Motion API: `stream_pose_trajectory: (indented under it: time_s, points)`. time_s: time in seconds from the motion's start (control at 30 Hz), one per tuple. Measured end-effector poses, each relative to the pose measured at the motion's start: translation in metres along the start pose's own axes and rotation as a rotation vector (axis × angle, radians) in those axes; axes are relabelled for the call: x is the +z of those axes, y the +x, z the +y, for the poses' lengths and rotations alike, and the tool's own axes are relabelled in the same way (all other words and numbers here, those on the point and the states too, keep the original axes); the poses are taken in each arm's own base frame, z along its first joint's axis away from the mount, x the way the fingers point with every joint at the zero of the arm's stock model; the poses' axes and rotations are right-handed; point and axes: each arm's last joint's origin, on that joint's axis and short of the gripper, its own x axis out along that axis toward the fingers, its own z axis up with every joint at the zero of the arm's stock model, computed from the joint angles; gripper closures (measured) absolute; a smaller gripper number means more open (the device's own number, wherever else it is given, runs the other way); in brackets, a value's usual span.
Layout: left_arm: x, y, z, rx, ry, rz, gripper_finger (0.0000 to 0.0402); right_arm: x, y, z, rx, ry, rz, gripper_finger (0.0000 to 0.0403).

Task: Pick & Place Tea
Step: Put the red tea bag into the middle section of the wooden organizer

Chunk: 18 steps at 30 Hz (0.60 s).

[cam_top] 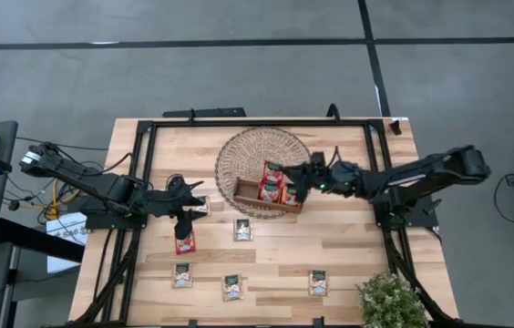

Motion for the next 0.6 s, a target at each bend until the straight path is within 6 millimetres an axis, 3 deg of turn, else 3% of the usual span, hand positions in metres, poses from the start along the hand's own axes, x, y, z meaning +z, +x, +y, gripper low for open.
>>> stream_pose_trajectory:
  time_s: [0.23, 0.6]
  points:
    - [0.001, 0.000, -0.001, -0.006, -0.008, -0.007, 0.0234, -0.038, 0.025, -0.010, -0.019, 0.018, 0.037, 0.0403]
    - [0.000, 0.000, -0.001, -0.039, -0.008, 0.016, 0.0234, -0.049, 0.026, -0.018, -0.077, -0.010, 0.125, 0.0403]
